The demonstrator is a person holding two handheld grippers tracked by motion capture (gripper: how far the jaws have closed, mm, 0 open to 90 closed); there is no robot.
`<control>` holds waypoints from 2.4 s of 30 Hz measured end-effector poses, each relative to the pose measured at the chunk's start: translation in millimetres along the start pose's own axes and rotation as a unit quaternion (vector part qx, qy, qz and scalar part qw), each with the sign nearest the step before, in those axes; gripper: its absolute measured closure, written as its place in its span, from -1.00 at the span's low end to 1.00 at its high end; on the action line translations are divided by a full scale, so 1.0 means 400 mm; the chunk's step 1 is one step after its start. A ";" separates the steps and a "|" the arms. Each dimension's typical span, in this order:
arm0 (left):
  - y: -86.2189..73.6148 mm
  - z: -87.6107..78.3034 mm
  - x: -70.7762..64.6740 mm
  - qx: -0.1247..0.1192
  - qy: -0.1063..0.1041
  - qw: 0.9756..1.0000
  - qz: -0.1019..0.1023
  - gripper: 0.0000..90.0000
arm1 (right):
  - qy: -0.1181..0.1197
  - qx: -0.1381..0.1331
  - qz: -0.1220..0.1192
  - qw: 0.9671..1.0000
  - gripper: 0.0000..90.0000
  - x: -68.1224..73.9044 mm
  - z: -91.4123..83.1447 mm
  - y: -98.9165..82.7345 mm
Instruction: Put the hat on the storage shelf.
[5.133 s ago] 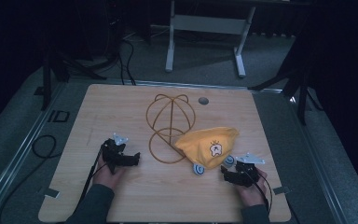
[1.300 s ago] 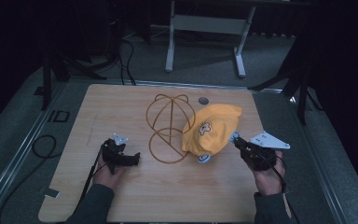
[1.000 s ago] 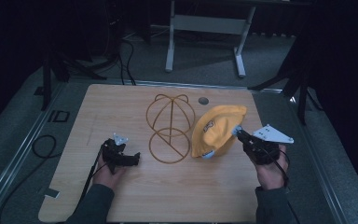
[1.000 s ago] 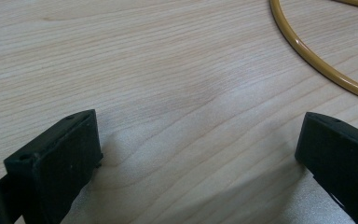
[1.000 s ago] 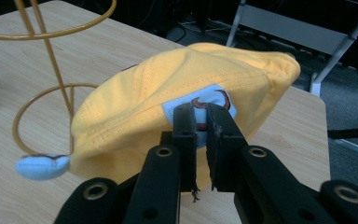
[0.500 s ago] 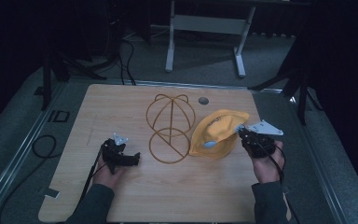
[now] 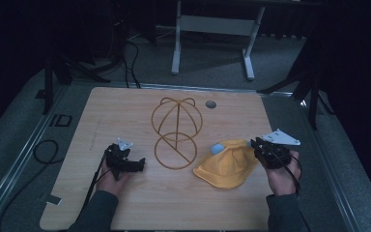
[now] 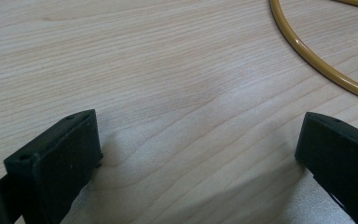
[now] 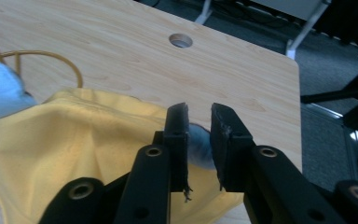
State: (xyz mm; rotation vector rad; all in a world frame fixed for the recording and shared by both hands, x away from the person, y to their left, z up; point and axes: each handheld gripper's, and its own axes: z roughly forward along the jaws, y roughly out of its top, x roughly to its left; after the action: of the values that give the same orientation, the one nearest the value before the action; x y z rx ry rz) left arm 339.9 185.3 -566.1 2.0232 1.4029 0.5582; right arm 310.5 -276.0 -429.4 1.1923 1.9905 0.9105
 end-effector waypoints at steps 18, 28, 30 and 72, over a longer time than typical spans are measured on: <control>0.000 0.000 0.000 0.001 0.000 1.000 0.000 -1.00 | 0.041 0.010 -0.047 0.998 0.58 0.009 0.009 0.034; 0.000 0.000 0.000 0.001 0.000 1.000 0.000 -1.00 | 0.081 0.033 -0.052 0.995 0.48 -0.010 0.015 0.044; 0.000 0.000 0.000 0.001 0.000 1.000 0.000 -1.00 | 0.085 0.037 -0.058 0.994 0.46 -0.013 0.018 0.046; 0.001 -0.001 0.000 0.003 -0.001 1.000 0.000 -1.00 | 0.163 0.124 -0.228 0.952 0.08 0.039 0.052 0.113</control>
State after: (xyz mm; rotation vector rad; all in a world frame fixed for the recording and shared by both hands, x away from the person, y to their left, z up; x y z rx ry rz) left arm 339.8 185.5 -565.7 2.0278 1.4041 0.5534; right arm 341.9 -241.3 -406.8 0.6759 2.5644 0.6632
